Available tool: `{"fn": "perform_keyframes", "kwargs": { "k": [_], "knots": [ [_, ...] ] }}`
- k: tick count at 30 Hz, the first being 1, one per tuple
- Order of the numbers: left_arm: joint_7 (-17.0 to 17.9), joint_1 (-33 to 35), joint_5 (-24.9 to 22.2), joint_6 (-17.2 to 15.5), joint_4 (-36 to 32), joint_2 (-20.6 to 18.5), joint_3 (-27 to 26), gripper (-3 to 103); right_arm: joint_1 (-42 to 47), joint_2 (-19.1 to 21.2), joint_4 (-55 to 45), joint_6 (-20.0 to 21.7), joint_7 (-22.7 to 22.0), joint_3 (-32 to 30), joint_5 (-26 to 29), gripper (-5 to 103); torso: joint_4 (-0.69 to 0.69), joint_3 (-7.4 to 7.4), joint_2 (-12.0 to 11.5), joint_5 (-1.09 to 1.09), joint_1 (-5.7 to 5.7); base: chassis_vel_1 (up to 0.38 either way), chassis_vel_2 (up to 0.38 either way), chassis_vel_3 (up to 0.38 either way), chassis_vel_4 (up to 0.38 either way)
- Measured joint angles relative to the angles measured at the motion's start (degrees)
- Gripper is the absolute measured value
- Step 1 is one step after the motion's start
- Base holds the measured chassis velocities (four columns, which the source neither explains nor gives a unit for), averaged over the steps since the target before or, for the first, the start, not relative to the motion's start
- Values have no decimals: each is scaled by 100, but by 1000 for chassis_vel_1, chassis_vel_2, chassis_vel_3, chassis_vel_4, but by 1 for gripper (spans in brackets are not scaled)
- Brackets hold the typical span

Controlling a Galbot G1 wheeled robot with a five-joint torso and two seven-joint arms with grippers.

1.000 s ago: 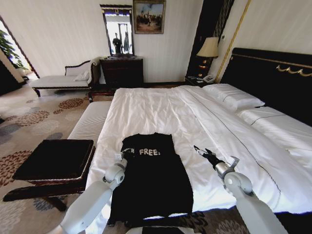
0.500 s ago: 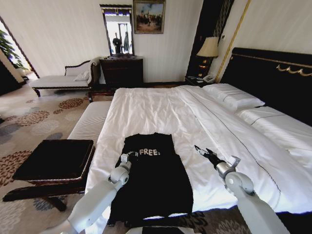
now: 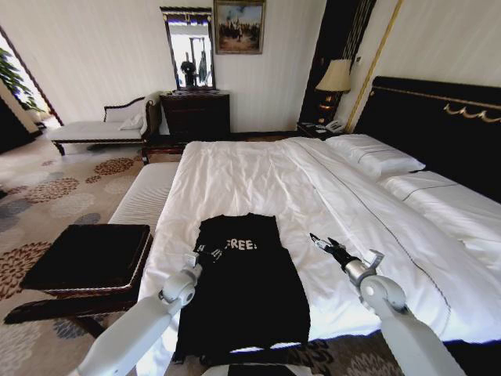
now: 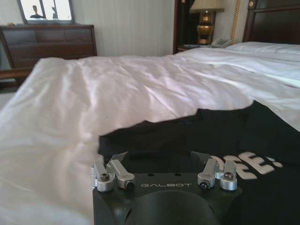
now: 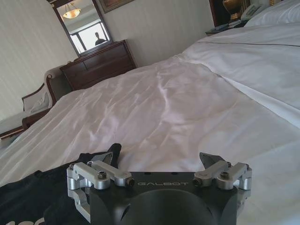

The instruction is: Fold the clothes on the bed and place them into the basket.

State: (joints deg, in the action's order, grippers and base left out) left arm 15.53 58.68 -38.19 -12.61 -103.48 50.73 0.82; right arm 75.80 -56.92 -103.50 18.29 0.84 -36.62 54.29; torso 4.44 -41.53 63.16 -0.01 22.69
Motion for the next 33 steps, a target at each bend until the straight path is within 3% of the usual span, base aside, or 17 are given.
{"fn": "perform_keyframes", "kwargs": {
  "k": [2,5,8,11,15,16,20,23,29,33],
  "knots": [
    [78,196,176,-93,-188,-37,-315,82,78,-60,-88,59,-106,-1,-34,100,2,0,0,0,0,0,0,0,0],
    [-103,605,577,-26,-444,-124,-901,97,384,-232,-279,112,-284,-116,-424,100,1,0,0,3,0,0,0,0,0],
    [-272,647,555,92,-343,-107,-1095,100,589,-225,-383,75,-275,-251,-615,100,2,1,1,1,-1,0,0,0,0],
    [-319,493,296,157,54,99,-1188,100,807,-200,-438,-16,-189,-433,-723,100,4,0,1,1,-1,0,0,0,0],
    [-183,-84,-452,80,868,506,-1133,100,473,259,-30,-108,120,-325,-606,100,6,-1,1,-1,0,0,0,0,0],
    [-183,-84,-452,80,868,506,-1133,100,473,259,-30,-108,120,-325,-606,100,6,-1,1,-1,0,0,0,0,0],
    [-76,-492,-1037,30,1479,682,-910,100,-705,557,834,-123,322,564,-427,100,2,-1,-1,0,0,0,0,0,0],
    [-121,-660,-1204,32,1674,725,-856,100,-1289,573,1259,-127,389,1049,-455,100,0,-1,-1,0,0,0,0,0,0],
    [-288,-1184,-1519,31,2284,912,-736,100,-3041,313,2789,-165,607,2448,-384,100,4,-2,-2,4,1,0,0,0,0],
    [-247,-1350,-1548,22,2509,1033,-711,100,-3816,130,3630,-158,798,2924,-309,100,1,-2,-1,-3,1,0,0,0,0]
  ]
}}
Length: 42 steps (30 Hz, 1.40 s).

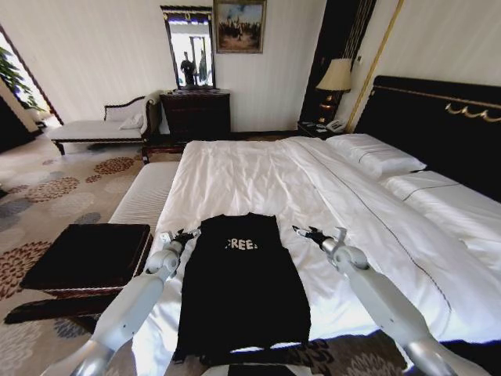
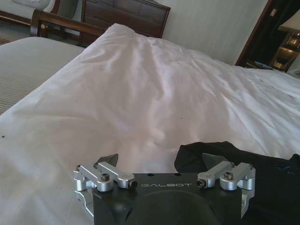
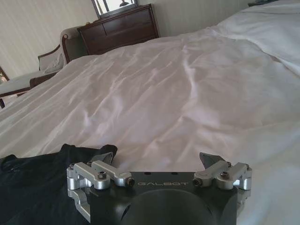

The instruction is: Fold the clothes on the bed and place them into the basket.

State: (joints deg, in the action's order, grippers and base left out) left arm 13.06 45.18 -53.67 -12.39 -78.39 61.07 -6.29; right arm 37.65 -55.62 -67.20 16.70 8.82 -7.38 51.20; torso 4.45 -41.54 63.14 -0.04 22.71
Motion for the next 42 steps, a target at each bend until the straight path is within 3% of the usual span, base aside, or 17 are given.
{"fn": "perform_keyframes", "kwargs": {
  "k": [6,11,17,25,26,28,29,32,34,38,42],
  "knots": [
    [31,198,17,5,-276,-80,-13,100,-857,-514,1297,-135,452,505,-60,100,3,1,0,3,1,0,0,0,0],
    [32,375,24,19,-455,-198,-102,100,-927,-922,1455,-253,707,481,-8,100,-1,1,0,3,-1,0,0,0,0],
    [62,408,18,25,-525,-209,-119,100,-953,-1179,1579,-271,747,409,77,100,3,1,1,4,-1,0,0,0,0],
    [149,401,-56,21,-581,-158,-90,103,-966,-1211,1733,-276,734,398,-7,103,2,2,1,3,-1,0,0,0,0],
    [149,394,-56,18,-568,-152,-85,101,-961,-1209,1747,-259,726,396,-8,95,2,2,1,4,-1,0,0,0,0],
    [149,389,-56,16,-557,-149,-83,101,-961,-1209,1759,-256,723,395,-8,95,2,2,1,4,-1,0,0,0,0],
    [147,383,-56,13,-539,-142,-79,97,-961,-1210,1791,-251,721,389,11,90,2,2,1,4,-2,0,0,0,0],
    [114,342,-72,-4,-455,-122,-42,100,-977,-1237,1878,-179,746,354,130,74,2,2,1,4,-1,0,0,0,0],
    [99,325,-83,-8,-425,-114,-32,100,-986,-1250,1911,-175,760,354,130,74,2,2,1,4,-1,0,0,0,0],
    [37,209,-162,-19,-240,-49,4,100,-1031,-1324,2051,-175,803,337,123,52,1,1,1,4,-2,0,0,0,0],
    [-10,146,-248,-31,-144,-17,20,100,-1028,-1318,2045,-176,804,333,123,47,0,2,1,4,-1,0,0,0,0]
  ]
}}
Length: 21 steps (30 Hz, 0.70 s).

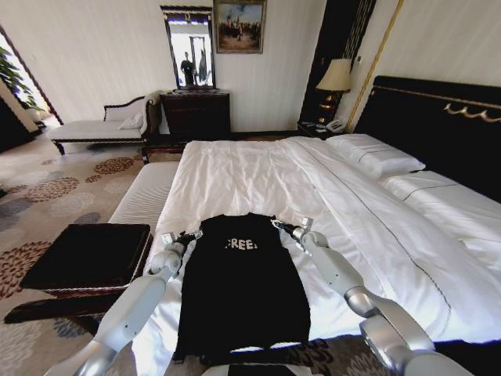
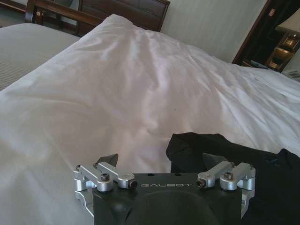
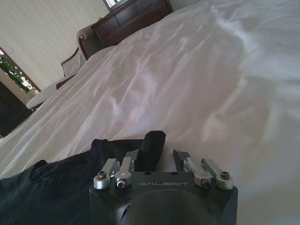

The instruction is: Fold the clothes on the bed and place them into the basket.

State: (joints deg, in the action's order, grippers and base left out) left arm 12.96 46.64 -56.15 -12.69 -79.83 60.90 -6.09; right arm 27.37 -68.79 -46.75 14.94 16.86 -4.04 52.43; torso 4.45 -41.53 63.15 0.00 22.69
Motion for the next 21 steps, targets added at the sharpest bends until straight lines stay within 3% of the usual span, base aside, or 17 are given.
{"fn": "perform_keyframes", "kwargs": {
  "k": [7,12,16,21],
  "knots": [
    [-168,-469,-171,-6,722,356,128,103,72,118,-233,7,-46,17,32,14,0,0,0,0,0,0,0,0,0],
    [-205,-876,-165,-2,1236,635,255,99,73,178,-267,16,-66,38,48,1,3,0,0,1,0,0,0,0,0],
    [-168,-1139,-187,-3,1571,852,324,98,100,179,-303,20,-94,36,53,1,3,0,0,2,0,0,0,0,0],
    [-173,-1338,-145,-5,1812,1022,442,89,176,217,-388,20,-119,-12,51,0,2,0,0,0,1,0,0,0,0]
  ]
}}
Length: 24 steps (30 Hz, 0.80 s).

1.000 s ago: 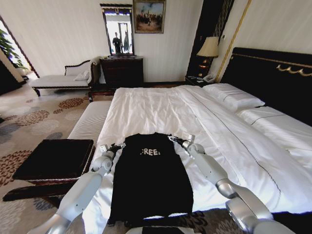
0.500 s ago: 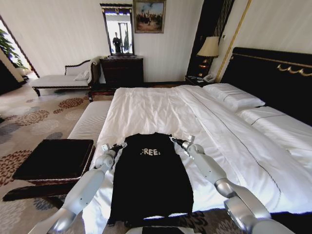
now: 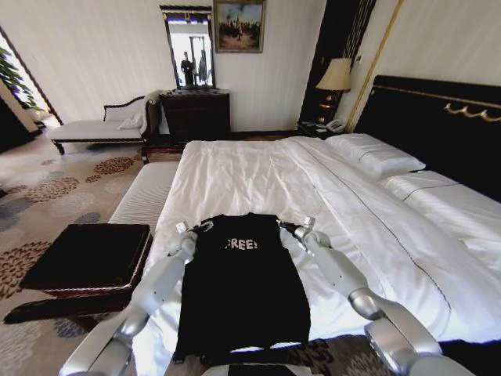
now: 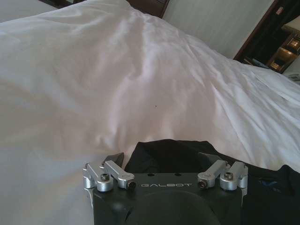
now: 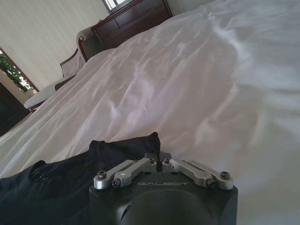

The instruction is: Fold the clothes on the bed and place them into the basket.

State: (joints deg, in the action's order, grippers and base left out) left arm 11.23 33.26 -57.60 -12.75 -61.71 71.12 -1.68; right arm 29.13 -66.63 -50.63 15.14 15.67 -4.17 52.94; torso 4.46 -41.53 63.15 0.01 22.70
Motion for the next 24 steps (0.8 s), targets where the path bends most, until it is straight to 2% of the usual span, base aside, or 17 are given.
{"fn": "perform_keyframes", "kwargs": {
  "k": [3,5,7,9,10,11,12,13,15,19,21,24],
  "knots": [
    [36,-5,68,4,51,32,-10,73,27,47,-29,0,-11,-16,-2,0,0,0,0,0,0,0,0,0,0],
    [42,1,75,8,51,32,-19,73,29,54,-30,0,-12,-16,-2,0,0,0,0,1,0,0,0,0,0],
    [54,56,123,29,44,17,-49,62,29,82,-30,0,-12,-24,-2,0,-1,0,0,-2,0,0,0,0,0],
    [54,61,128,31,43,13,-50,62,29,83,-29,0,-12,-24,-2,0,-1,0,0,-2,0,0,0,0,0],
    [55,76,145,43,35,0,-63,51,26,86,-17,0,-12,-24,-2,0,-1,0,0,-1,0,0,0,0,0],
    [56,86,154,51,29,-11,-71,51,21,84,-11,0,-12,-24,-2,0,-1,0,0,-1,0,0,0,0,0],
    [58,94,166,59,23,-30,-75,40,18,74,-10,1,-13,-20,-2,0,-1,0,0,-1,0,0,0,0,0],
    [58,95,174,65,13,-50,-75,34,18,67,-16,0,-15,-14,-2,0,0,0,0,-1,0,0,0,0,0],
    [57,95,181,68,11,-57,-75,34,19,61,-26,0,-17,-10,-2,0,0,0,0,-1,0,0,0,0,0],
    [57,75,246,92,8,-83,-65,14,35,31,-99,0,-33,3,-2,0,0,0,0,-1,0,0,0,0,0],
    [57,69,261,97,7,-86,-61,14,38,30,-117,0,-36,5,-1,0,0,0,0,-1,0,0,0,0,0],
    [65,57,282,105,-22,-116,-51,2,54,36,-195,2,-51,16,4,0,0,0,0,-1,0,0,0,0,0]
  ]
}}
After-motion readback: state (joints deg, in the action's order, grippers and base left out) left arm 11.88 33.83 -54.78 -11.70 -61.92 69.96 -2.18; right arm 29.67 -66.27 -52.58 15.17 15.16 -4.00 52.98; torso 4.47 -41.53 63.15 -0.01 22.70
